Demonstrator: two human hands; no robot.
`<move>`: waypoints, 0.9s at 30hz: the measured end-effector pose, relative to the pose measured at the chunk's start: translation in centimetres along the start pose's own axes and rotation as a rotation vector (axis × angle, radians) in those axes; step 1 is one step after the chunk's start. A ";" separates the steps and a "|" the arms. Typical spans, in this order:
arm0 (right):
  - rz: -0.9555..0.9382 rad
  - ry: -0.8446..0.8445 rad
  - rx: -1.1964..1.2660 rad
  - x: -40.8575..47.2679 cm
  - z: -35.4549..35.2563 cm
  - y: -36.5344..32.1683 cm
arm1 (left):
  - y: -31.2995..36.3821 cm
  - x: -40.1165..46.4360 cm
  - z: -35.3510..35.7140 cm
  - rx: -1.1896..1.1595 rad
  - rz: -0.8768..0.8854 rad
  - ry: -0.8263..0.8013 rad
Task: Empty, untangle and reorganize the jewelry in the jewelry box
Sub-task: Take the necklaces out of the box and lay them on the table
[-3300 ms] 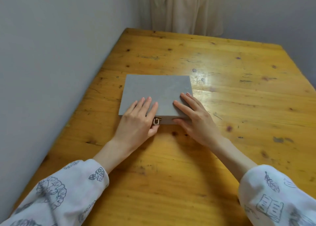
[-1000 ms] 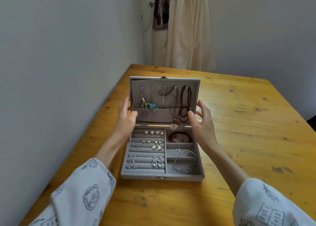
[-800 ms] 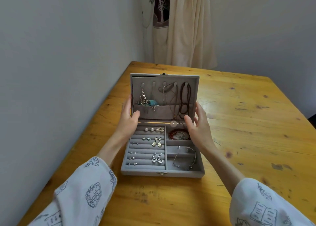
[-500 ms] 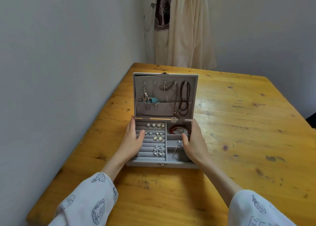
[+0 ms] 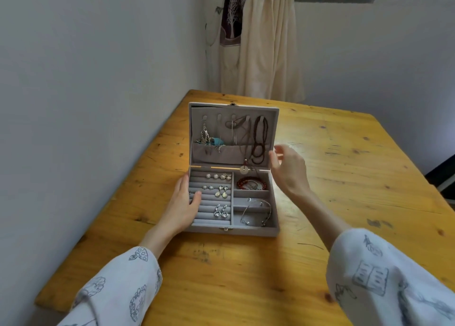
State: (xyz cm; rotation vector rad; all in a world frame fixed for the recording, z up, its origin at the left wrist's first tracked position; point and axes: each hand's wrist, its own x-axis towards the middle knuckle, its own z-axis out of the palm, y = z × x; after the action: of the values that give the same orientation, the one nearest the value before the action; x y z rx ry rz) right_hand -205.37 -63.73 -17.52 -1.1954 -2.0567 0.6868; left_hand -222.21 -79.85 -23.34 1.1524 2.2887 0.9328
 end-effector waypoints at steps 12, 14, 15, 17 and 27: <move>0.356 0.130 0.116 5.3 2.2 -4.2 | -0.6 0.2 0.3 -0.003 0.003 0.022; 0.360 0.091 0.133 5.5 2.2 -4.5 | -0.5 0.2 0.3 -0.006 0.005 0.023; 0.362 0.082 0.135 5.6 2.1 -4.6 | -0.5 0.1 0.3 -0.009 0.006 0.026; 0.369 0.096 0.151 5.7 1.6 -4.7 | -0.5 0.1 0.3 -0.011 0.007 0.028; 0.199 0.135 0.541 6.6 -1.0 -6.0 | -0.5 0.1 0.2 -0.024 0.000 0.027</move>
State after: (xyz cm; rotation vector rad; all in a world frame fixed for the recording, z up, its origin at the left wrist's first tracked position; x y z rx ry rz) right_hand -210.30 -60.44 -10.80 -1.0914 -1.5123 1.1365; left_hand -222.38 -79.92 -23.85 1.1363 2.2925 0.9793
